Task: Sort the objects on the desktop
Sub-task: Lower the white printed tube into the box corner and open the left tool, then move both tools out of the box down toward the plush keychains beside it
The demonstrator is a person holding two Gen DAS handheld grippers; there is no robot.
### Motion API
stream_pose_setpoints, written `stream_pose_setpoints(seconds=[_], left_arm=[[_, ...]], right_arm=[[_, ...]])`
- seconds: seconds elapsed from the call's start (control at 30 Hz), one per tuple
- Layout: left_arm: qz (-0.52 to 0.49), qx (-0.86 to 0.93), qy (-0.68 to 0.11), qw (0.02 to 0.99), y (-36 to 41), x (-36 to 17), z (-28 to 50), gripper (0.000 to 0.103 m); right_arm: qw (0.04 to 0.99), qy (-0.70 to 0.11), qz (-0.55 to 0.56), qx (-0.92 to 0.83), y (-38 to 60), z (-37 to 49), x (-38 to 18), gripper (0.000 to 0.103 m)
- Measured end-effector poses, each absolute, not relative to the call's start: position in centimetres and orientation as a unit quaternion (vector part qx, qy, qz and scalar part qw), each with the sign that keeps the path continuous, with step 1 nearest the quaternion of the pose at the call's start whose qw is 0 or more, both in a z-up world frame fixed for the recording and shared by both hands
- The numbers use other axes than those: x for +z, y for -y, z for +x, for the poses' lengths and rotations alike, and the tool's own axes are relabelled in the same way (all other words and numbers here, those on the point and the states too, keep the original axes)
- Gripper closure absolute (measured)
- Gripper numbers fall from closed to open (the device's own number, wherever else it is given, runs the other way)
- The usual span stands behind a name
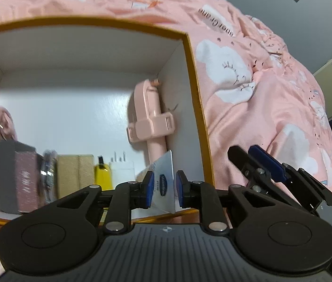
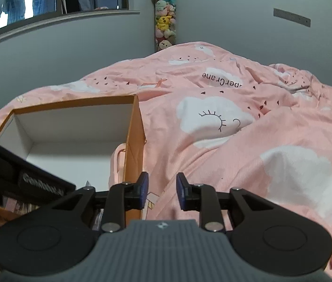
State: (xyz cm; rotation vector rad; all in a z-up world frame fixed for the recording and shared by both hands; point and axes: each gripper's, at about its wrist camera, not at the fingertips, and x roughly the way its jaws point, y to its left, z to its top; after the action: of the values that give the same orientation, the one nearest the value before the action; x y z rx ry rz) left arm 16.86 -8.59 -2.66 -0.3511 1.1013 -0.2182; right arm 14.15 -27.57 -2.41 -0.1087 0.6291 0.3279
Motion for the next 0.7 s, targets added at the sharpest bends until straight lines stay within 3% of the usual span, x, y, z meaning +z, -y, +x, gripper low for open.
stream_pose_setpoints(seconds=[0.1,0.23,0.37,0.4,0.43,0.7], left_arm=[[-0.15,-0.112,-0.496,0.848,7.9,-1.2,15.9,0.079],[-0.116,-0.116,-0.451,0.878,7.1,1.1,14.0,0.064],[-0.05,-0.081,-0.399,0.912,6.6,2.8,11.8,0.061],[-0.036,-0.072,-0.388,0.918,6.4,3.1,11.3,0.051],[-0.028,-0.068,-0.377,0.923,6.0,3.5,10.7,0.049],[-0.014,-0.086,-0.357,0.93,3.4,4.8,7.0,0.049]], right_arm=[[0.934,-0.311,-0.065,0.162,27.2,13.6,-2.0,0.069],[0.933,-0.314,-0.077,0.161,26.7,12.9,-1.7,0.067],[0.932,-0.313,-0.088,0.159,26.3,12.1,-1.2,0.058],[0.933,-0.312,-0.091,0.158,26.2,11.9,-1.1,0.056],[0.933,-0.311,-0.092,0.158,26.0,11.7,-0.9,0.054],[0.928,-0.319,-0.097,0.165,25.0,9.7,-0.2,0.034]])
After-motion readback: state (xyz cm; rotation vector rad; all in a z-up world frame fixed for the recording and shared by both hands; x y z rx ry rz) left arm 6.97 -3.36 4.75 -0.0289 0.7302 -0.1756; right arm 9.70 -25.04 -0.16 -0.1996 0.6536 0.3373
